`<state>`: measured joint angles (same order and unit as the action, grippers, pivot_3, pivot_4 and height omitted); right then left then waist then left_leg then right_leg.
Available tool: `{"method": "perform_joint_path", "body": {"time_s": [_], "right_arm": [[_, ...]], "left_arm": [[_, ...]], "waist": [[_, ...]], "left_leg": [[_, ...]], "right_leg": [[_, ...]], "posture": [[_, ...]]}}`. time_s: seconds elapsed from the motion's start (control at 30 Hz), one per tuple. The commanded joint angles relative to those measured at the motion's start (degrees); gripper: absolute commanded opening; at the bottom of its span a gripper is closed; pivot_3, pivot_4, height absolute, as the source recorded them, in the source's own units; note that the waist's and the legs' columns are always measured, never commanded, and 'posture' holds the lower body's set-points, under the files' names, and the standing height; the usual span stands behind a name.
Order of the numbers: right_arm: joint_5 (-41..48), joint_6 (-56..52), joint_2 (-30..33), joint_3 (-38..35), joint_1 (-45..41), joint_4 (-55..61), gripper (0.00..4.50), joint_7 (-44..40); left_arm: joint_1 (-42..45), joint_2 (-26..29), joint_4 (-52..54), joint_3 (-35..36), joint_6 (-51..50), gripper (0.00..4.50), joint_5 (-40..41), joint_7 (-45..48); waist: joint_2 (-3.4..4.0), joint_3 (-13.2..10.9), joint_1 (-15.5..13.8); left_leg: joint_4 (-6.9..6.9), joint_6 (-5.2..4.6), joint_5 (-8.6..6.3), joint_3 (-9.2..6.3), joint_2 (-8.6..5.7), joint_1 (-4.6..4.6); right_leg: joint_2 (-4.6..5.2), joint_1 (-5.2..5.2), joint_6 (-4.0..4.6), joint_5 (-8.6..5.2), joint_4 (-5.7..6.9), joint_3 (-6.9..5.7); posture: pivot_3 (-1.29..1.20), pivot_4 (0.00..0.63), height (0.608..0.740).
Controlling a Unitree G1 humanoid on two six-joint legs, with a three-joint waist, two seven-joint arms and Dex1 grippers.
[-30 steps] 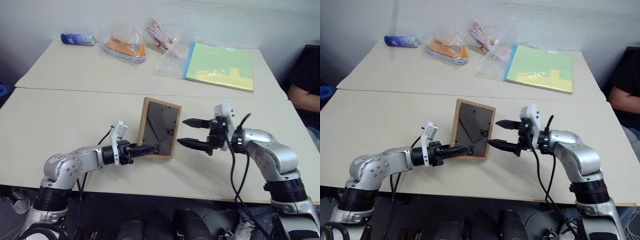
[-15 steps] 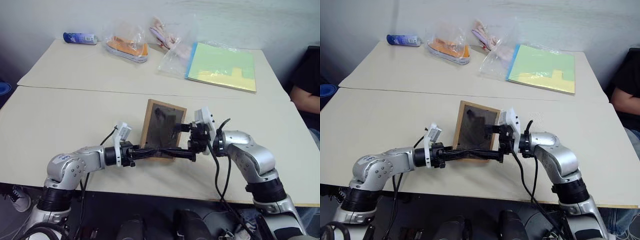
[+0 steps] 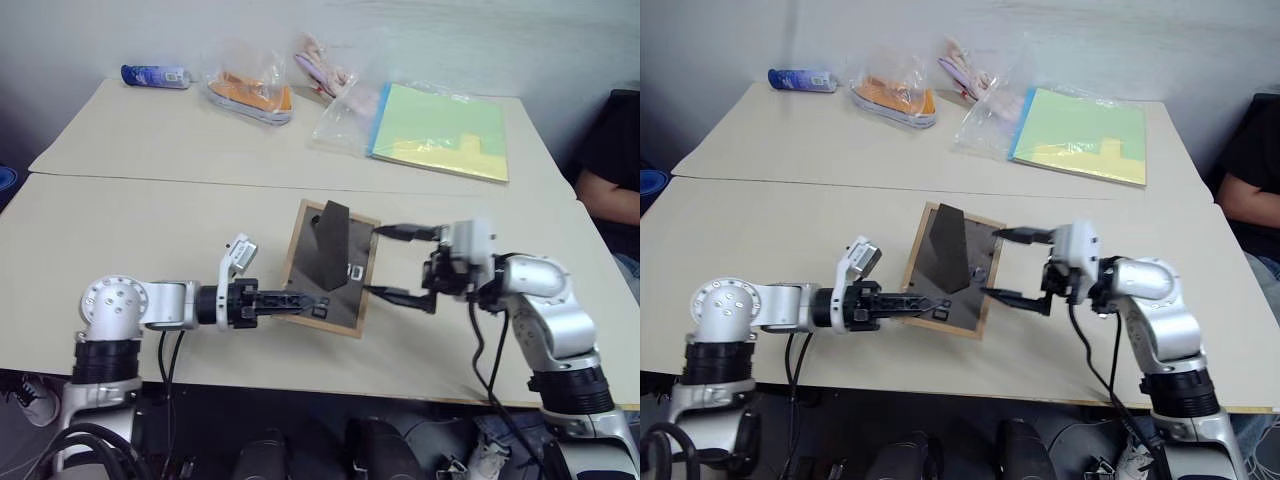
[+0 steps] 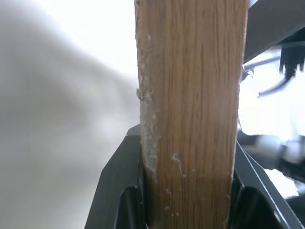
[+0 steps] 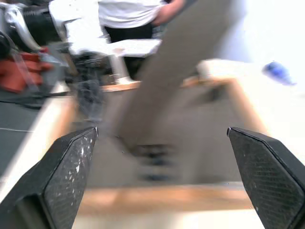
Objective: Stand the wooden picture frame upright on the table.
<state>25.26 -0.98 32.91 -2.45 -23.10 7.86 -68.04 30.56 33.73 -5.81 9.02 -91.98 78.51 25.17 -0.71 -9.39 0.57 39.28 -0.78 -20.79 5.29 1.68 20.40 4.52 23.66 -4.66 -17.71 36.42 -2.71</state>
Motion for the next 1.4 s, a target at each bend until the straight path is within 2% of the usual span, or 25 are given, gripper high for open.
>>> {"method": "perform_joint_path", "body": {"time_s": [0.03,0.17,0.23,0.33,0.43,0.5,0.6,0.83,0.87,1.0,1.13,1.27,1.33,1.4], "right_arm": [[-4.8,16.1,0.8,-1.4,-0.6,-3.0,4.48,-2.5],[-14.0,35.2,0.2,2.4,-2.2,-11.6,4.48,-2.5],[-19.7,44.1,-1.2,4.3,-3.6,-17.1,4.48,0.7],[-31.1,56.9,-3.4,4.6,-6.5,-23.6,4.48,10.0],[-40.8,63.9,-5.2,4.5,-8.4,-27.9,4.48,19.1],[-42.0,64.1,-5.9,5.5,-8.9,-29.9,4.48,22.7],[-47.4,66.2,-5.5,4.4,-9.0,-31.4,3.87,30.2],[-52.9,67.1,-3.5,5.5,-9.1,-34.3,1.6,41.6],[-53.1,66.7,-3.6,5.9,-9.2,-34.2,1.56,42.6],[-51.9,65.3,-3.7,7.0,-9.4,-34.5,1.29,45.3],[-46.2,64.0,-3.3,9.4,-9.6,-34.2,1.29,44.1],[-36.6,60.8,-2.8,12.7,-8.8,-33.8,1.29,39.3],[-25.6,53.7,-3.4,14.4,-7.3,-31.6,1.28,32.7],[-10.2,40.1,-4.9,14.9,-4.5,-25.3,1.28,25.1]], "left_arm": [[2.4,3.8,-6.0,-4.4,-0.5,1.29,11.7,-1.4],[6.1,6.1,-13.1,-9.2,-0.5,1.29,19.9,-4.5],[7.7,7.1,-15.0,-12.0,-0.5,1.29,24.6,-5.4],[9.1,9.1,-15.6,-17.2,-0.5,1.29,30.7,-7.4],[9.7,9.9,-15.8,-19.9,0.7,1.29,34.3,-8.4],[10.1,10.0,-16.3,-20.6,0.8,1.29,34.5,-7.5],[10.0,10.6,-15.9,-20.8,1.0,1.29,34.5,-6.7],[9.5,10.2,-15.4,-18.7,3.1,1.29,34.5,-8.0],[8.8,9.8,-14.0,-16.9,4.7,1.64,34.5,-9.3],[4.0,10.2,-5.0,-8.8,11.1,2.92,34.5,-13.6],[-2.4,13.3,0.2,-0.2,15.9,4.13,34.5,-17.1],[-7.8,17.8,3.3,9.9,21.2,4.17,31.2,-15.0],[-10.6,19.5,7.7,14.4,25.0,4.17,21.3,-6.5],[-14.1,21.2,12.6,15.6,30.0,4.17,10.6,3.4]], "waist": [[-0.01,0.0,0.2],[-0.05,-0.1,0.7],[-0.1,-0.1,1.0],[0.03,-0.3,1.2],[0.22,-0.4,1.4],[0.23,-0.5,1.4],[0.24,-0.5,1.4],[0.24,-0.5,1.3],[0.23,-0.5,1.3],[0.26,-0.5,1.5],[0.27,-0.5,2.3],[0.26,-0.6,2.7],[0.26,-0.6,2.6],[0.28,-0.6,2.3]], "left_leg": [[-0.01,0.02,0.01,-0.01,0.0,-0.02],[-0.01,0.07,0.05,-0.01,0.0,-0.05],[-0.01,0.08,0.06,-0.01,-0.01,-0.05],[-0.01,0.11,0.09,-0.01,0.01,-0.05],[-0.01,0.12,0.11,0.0,0.02,-0.05],[-0.01,0.15,0.15,0.0,0.02,-0.05],[0.0,0.14,0.17,0.0,0.01,-0.05],[0.0,0.11,0.19,0.0,-0.01,-0.05],[0.0,0.11,0.19,0.0,0.0,-0.05],[0.01,0.12,0.2,0.0,0.02,-0.04],[-0.04,0.16,0.22,-0.02,0.07,-0.06],[-0.07,0.19,0.23,-0.06,0.09,-0.06],[-0.08,0.19,0.23,-0.07,0.07,-0.07],[-0.08,0.19,0.23,-0.1,0.06,-0.07]], "right_leg": [[0.0,-0.01,0.0,0.0,0.0,0.0],[0.02,-0.03,0.0,0.0,0.03,0.02],[0.02,-0.03,0.0,0.0,0.04,0.01],[0.01,-0.01,0.0,0.0,0.05,0.01],[0.01,0.01,0.0,0.0,0.07,0.04],[0.0,0.02,0.01,-0.01,0.1,0.02],[-0.01,0.02,0.02,-0.01,0.12,0.01],[0.0,0.01,0.02,-0.01,0.11,0.02],[-0.01,0.01,0.02,-0.01,0.11,0.02],[0.0,0.01,0.02,-0.01,0.11,0.02],[-0.01,0.02,0.03,-0.02,0.11,0.02],[-0.02,0.02,0.06,-0.04,0.12,0.0],[0.0,0.01,0.07,-0.04,0.12,-0.01],[0.0,-0.04,0.08,-0.05,0.07,-0.07]], "posture": [[0.0,0.15,0.74],[0.0,0.15,0.74],[0.0,0.15,0.74],[0.0,0.15,0.74],[0.0,0.15,0.74],[0.0,0.15,0.74],[0.0,0.15,0.74],[0.0,0.15,0.74],[0.0,0.15,0.74],[0.0,0.15,0.74],[0.0,0.15,0.74],[0.0,0.15,0.74],[0.0,0.15,0.74],[0.0,0.15,0.74]]}}
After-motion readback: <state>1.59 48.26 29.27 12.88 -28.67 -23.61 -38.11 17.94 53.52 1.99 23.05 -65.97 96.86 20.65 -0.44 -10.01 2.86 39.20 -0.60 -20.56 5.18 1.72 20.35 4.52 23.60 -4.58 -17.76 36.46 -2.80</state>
